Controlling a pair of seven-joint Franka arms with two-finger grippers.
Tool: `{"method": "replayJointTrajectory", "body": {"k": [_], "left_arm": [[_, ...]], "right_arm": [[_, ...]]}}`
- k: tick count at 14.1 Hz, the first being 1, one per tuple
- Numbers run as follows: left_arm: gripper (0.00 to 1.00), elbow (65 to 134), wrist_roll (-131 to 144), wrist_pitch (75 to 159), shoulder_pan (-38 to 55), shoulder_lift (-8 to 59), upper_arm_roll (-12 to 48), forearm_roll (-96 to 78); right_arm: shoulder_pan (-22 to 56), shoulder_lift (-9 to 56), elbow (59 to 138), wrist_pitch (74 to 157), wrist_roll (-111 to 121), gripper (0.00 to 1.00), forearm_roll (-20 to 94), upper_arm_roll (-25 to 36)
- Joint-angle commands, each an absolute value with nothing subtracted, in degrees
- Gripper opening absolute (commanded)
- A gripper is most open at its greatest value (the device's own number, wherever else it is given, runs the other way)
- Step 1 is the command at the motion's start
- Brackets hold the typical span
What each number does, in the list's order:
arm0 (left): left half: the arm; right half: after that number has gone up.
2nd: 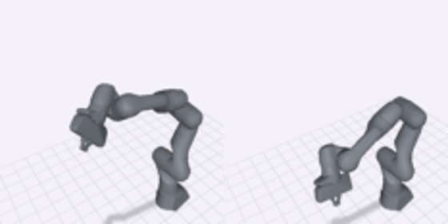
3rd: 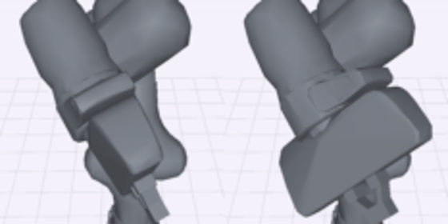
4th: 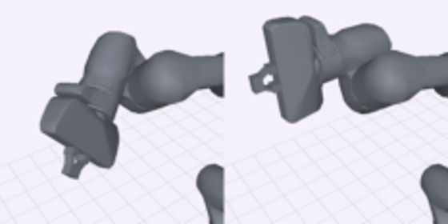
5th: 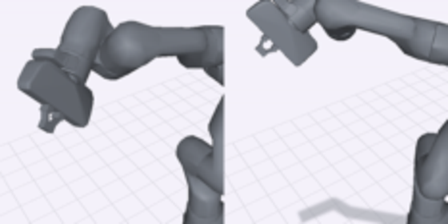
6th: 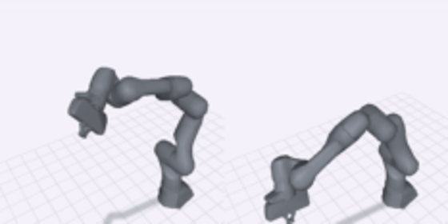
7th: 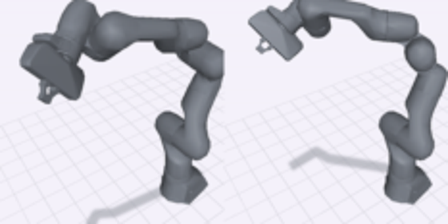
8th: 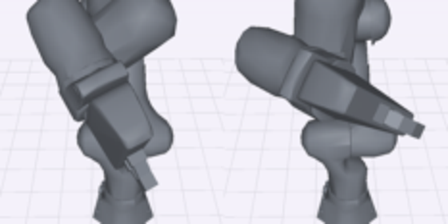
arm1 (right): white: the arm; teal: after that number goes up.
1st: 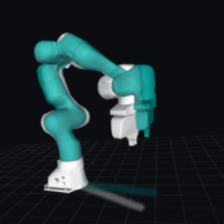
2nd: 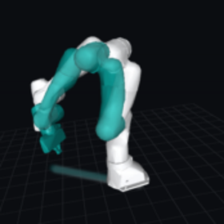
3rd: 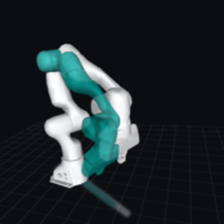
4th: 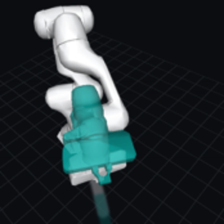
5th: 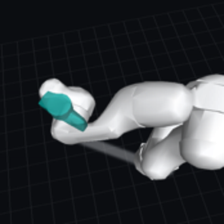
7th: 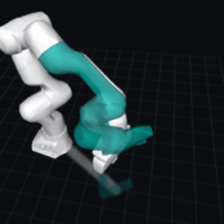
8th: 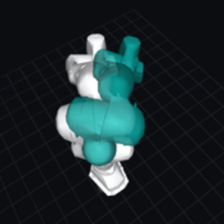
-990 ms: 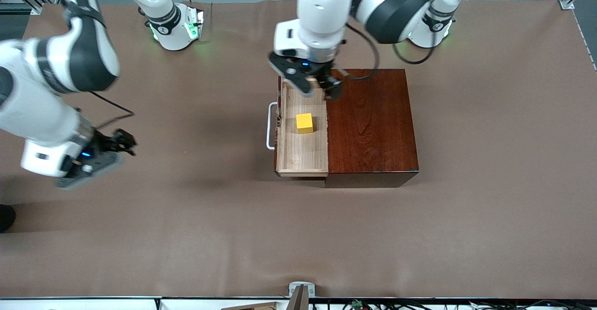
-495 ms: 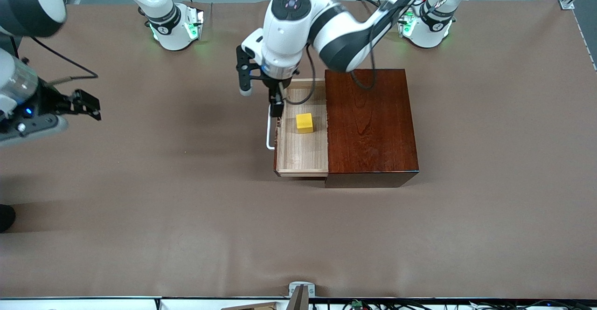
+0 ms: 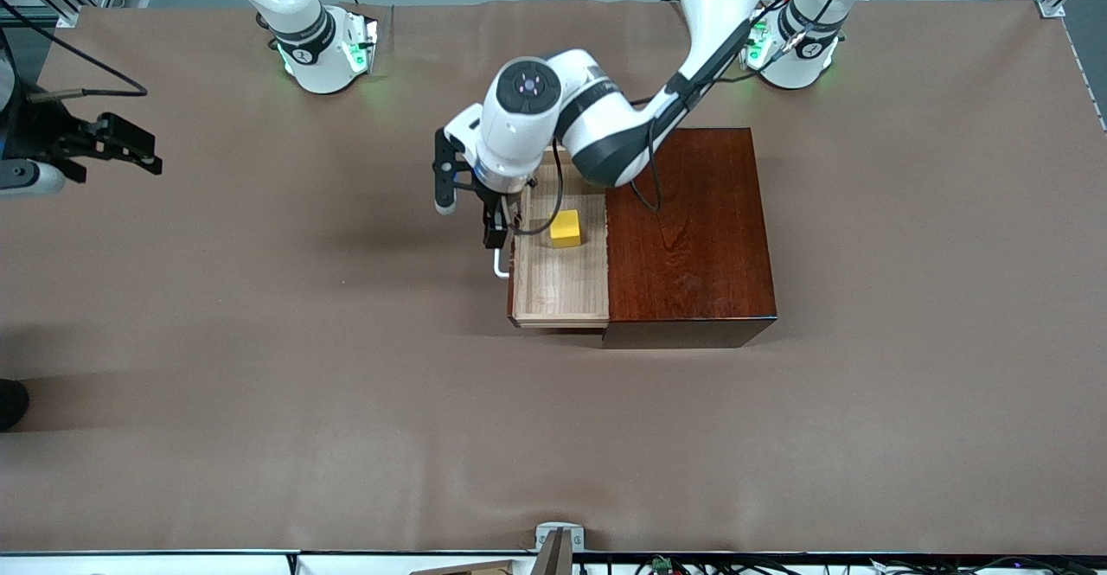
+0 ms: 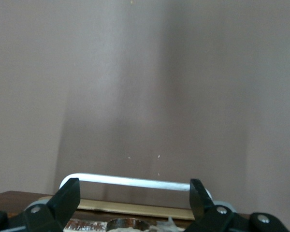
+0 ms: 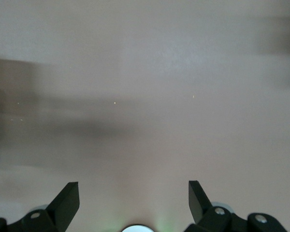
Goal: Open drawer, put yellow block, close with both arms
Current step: 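Push the drawer shut into the box with the left gripper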
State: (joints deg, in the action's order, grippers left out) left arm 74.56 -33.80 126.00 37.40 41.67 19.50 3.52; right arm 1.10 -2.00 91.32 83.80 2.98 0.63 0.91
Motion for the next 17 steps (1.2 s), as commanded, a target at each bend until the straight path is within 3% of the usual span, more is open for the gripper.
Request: {"method": "replayJointTrajectory", "body": {"k": [1, 7, 11, 17], "left_arm": [[1.00, 72.60, -37.17, 126.56, 37.62, 43.68, 18.37, 3.25], [1.00, 72.95, -37.44, 125.86, 37.62, 43.86, 18.11, 4.83], [1.00, 73.21, -37.27, 120.25, 37.09, 43.42, 16.97, 5.54], [1.00, 73.21, -37.09, 111.20, 37.44, 42.45, 15.56, 11.06]], "right_arm": [[-0.61, -3.60, 91.94, 83.15, -0.09, 1.00, 1.23, 0.35], [-0.70, -3.16, 89.38, 81.03, -0.26, 1.00, 2.28, 0.53], [-0.88, -3.08, 90.18, 84.90, -0.09, 1.00, 2.29, 0.70], [-0.26, -2.81, 89.21, 80.51, -3.43, 1.00, 2.37, 0.35]]}}
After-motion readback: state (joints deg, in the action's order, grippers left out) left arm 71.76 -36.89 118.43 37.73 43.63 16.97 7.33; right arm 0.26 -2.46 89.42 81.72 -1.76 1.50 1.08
